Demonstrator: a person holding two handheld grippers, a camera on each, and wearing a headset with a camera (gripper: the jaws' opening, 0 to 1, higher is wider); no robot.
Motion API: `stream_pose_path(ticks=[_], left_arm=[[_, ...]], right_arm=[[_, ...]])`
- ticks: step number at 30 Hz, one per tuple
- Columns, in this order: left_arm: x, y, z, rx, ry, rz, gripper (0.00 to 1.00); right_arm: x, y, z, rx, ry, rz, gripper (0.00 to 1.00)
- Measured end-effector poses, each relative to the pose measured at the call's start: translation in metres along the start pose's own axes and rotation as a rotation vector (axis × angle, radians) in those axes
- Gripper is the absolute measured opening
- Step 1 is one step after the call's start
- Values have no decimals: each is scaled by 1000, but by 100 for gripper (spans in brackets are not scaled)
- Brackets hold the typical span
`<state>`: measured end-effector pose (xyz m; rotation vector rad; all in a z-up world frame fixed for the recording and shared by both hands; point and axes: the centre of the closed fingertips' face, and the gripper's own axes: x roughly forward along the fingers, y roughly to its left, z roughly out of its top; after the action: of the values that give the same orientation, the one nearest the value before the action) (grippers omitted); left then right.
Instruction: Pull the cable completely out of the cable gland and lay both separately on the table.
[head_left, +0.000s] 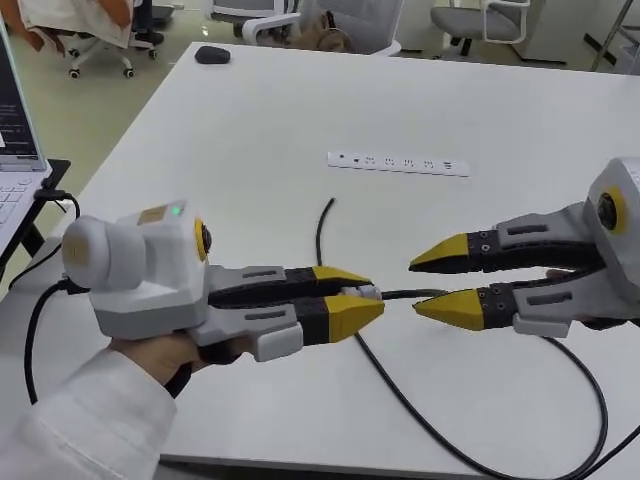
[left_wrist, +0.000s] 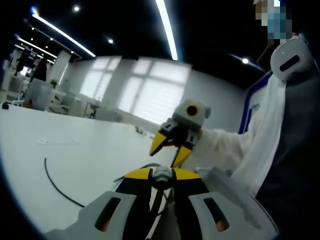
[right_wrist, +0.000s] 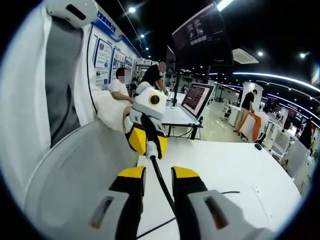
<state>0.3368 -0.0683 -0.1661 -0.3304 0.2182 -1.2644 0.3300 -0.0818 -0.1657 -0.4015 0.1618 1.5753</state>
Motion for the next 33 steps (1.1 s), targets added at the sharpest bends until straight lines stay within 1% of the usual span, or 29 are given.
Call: stream_pose_path(ticks=[5, 9, 11, 12, 13, 19, 26, 33], left_arm=[[0, -1, 0, 2, -1, -3, 17], [1, -2, 0, 3, 1, -7, 17], [1, -2, 0, 3, 1, -8, 17], [1, -2, 0, 3, 1, -8, 17], [1, -2, 0, 2, 4, -10, 17], [1, -2, 1, 0, -3, -7, 17], [1, -2, 0, -1, 0, -7, 17], [0, 0, 2, -4, -9, 0, 17]], right_arm=[[10, 3, 1, -8, -1, 30, 19], [16, 6, -3, -17, 21, 52, 15], [18, 6, -4, -23, 26, 52, 11], [18, 6, -5, -22, 28, 52, 8], [19, 5, -5, -21, 31, 51, 6], [18, 5, -5, -20, 31, 53, 5], [18, 5, -6, -16, 28, 53, 5], [9, 1, -9, -2, 28, 29, 5]])
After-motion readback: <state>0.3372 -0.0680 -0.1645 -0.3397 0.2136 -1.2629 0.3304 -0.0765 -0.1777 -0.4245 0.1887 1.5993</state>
